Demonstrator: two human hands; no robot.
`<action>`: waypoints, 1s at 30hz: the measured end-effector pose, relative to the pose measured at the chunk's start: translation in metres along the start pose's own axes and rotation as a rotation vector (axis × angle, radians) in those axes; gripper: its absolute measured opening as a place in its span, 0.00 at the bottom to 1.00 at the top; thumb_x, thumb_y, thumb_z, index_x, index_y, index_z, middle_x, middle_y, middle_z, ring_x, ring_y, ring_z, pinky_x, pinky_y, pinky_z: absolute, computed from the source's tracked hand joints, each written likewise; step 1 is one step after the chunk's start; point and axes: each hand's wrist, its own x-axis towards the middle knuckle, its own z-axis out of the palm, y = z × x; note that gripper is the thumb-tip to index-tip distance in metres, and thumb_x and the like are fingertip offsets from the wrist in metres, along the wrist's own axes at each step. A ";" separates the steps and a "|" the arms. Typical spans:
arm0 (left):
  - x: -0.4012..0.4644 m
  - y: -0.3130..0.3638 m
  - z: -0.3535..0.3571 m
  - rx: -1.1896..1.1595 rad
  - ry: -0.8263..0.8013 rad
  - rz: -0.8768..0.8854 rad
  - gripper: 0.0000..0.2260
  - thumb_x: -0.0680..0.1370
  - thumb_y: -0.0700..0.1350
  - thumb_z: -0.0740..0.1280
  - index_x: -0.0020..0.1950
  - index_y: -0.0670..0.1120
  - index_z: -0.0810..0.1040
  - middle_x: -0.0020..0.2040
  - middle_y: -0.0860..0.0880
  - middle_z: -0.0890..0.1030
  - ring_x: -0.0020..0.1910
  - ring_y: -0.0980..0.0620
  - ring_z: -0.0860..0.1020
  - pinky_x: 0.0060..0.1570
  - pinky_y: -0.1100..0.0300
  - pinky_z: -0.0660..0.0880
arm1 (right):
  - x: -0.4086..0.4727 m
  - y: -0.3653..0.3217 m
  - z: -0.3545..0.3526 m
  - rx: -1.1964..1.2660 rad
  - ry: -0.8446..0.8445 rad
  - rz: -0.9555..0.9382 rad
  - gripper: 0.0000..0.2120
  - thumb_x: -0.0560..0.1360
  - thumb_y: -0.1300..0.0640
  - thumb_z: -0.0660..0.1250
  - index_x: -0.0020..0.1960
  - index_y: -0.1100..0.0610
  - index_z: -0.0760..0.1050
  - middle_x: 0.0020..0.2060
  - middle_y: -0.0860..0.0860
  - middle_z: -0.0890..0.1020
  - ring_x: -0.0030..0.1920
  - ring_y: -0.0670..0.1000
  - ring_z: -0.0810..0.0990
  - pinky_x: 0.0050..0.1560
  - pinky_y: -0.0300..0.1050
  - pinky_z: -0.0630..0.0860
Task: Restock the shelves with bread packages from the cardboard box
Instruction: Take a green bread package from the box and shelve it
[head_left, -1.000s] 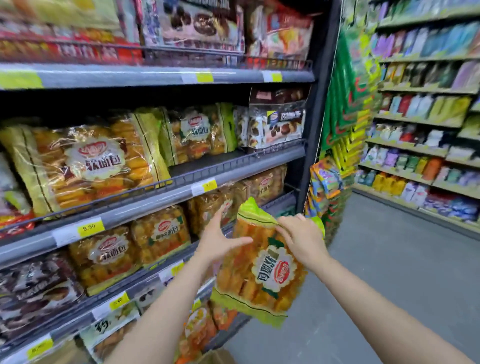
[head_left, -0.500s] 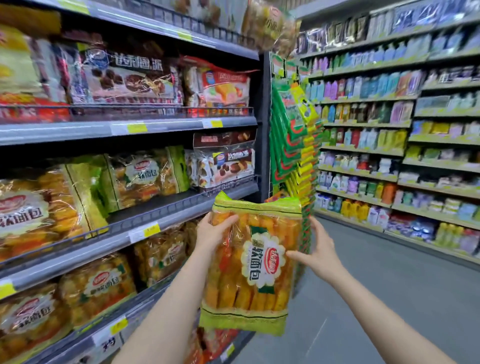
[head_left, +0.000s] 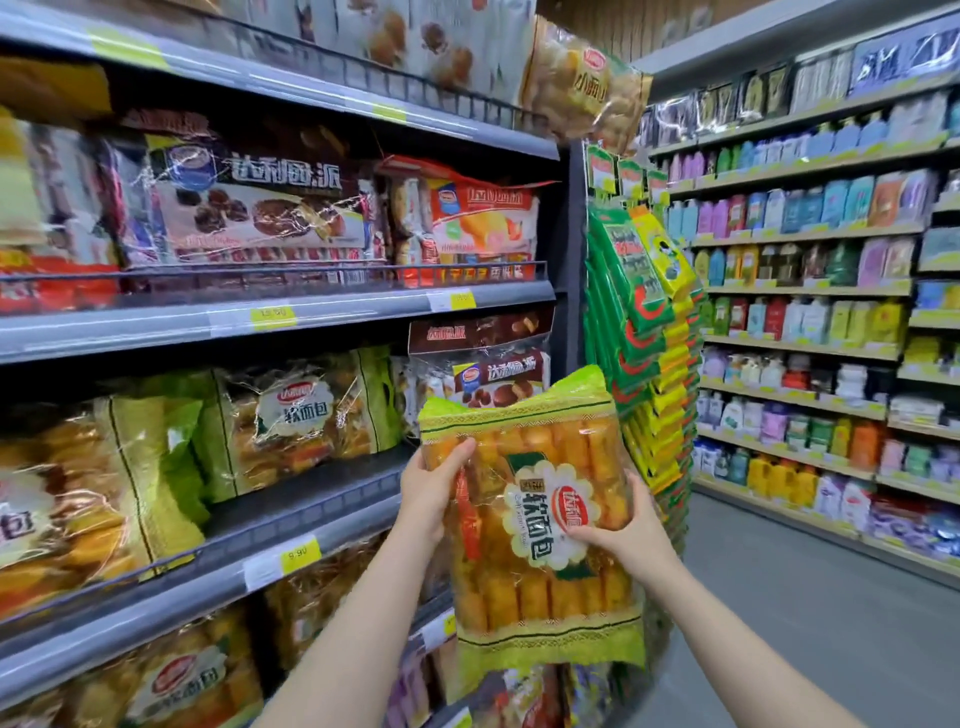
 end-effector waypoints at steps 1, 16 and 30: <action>0.012 0.002 -0.008 0.043 0.039 0.029 0.18 0.68 0.48 0.75 0.55 0.49 0.77 0.58 0.44 0.81 0.55 0.46 0.79 0.60 0.48 0.74 | 0.012 -0.006 0.005 -0.020 -0.003 -0.045 0.46 0.61 0.59 0.79 0.71 0.51 0.56 0.60 0.46 0.68 0.60 0.47 0.69 0.59 0.42 0.66; 0.058 0.043 -0.080 0.755 0.438 0.562 0.23 0.69 0.47 0.75 0.62 0.48 0.74 0.56 0.52 0.80 0.55 0.54 0.76 0.57 0.59 0.71 | 0.168 -0.098 0.098 -0.809 -0.222 -0.747 0.37 0.66 0.48 0.73 0.68 0.40 0.58 0.54 0.50 0.76 0.55 0.55 0.75 0.51 0.51 0.72; 0.091 0.059 -0.173 0.721 0.800 0.434 0.15 0.74 0.48 0.69 0.59 0.45 0.75 0.53 0.47 0.80 0.51 0.50 0.76 0.52 0.57 0.70 | 0.216 -0.137 0.251 -0.872 -0.245 -1.297 0.33 0.72 0.56 0.68 0.71 0.43 0.57 0.54 0.54 0.76 0.53 0.57 0.74 0.53 0.52 0.69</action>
